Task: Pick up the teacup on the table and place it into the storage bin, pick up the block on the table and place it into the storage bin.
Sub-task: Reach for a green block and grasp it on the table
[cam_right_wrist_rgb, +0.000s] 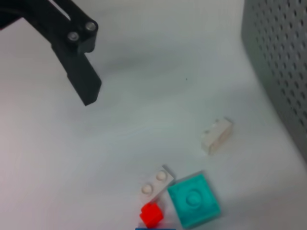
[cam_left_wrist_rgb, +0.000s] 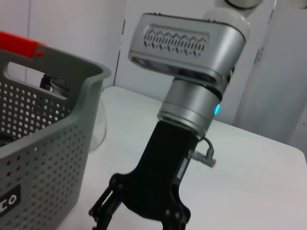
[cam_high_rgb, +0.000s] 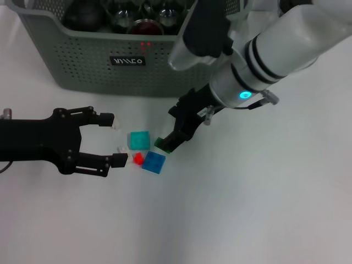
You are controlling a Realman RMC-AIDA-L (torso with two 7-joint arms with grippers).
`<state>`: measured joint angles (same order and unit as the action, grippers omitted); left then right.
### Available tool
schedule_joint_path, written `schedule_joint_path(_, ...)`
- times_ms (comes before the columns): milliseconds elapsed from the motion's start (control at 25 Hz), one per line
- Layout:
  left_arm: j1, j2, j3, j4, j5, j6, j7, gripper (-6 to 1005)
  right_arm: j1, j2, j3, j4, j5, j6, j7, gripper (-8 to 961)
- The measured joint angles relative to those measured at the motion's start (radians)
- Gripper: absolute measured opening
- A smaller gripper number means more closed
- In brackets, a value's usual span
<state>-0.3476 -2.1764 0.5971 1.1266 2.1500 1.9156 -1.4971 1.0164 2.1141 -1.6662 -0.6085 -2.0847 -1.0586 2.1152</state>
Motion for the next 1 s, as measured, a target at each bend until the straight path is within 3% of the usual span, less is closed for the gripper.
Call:
schedule_joint_path(440, -0.018, 0.004, 0.003, -0.031, 0.001, -0.023, 0.004, 951, 0.002, 0.008, -0.126, 0.021, 0.044, 0.09, 0.038, 882)
schedule_joint_path(640, -0.022, 0.006, 0.003, -0.04, 0.001, -0.031, 0.005, 950, 0.002, 0.008, -0.149, 0.024, 0.067, 0.113, 0.038, 681)
schedule_joint_path(840, -0.025, 0.006, 0.004, -0.04, 0.001, -0.035, 0.005, 950, 0.001, 0.007, -0.151, 0.025, 0.075, 0.125, 0.039, 547)
schedule_joint_path(1000, -0.026, 0.007, 0.004, -0.041, 0.001, -0.036, 0.006, 950, 0.0, 0.007, -0.156, 0.026, 0.083, 0.131, 0.04, 546)
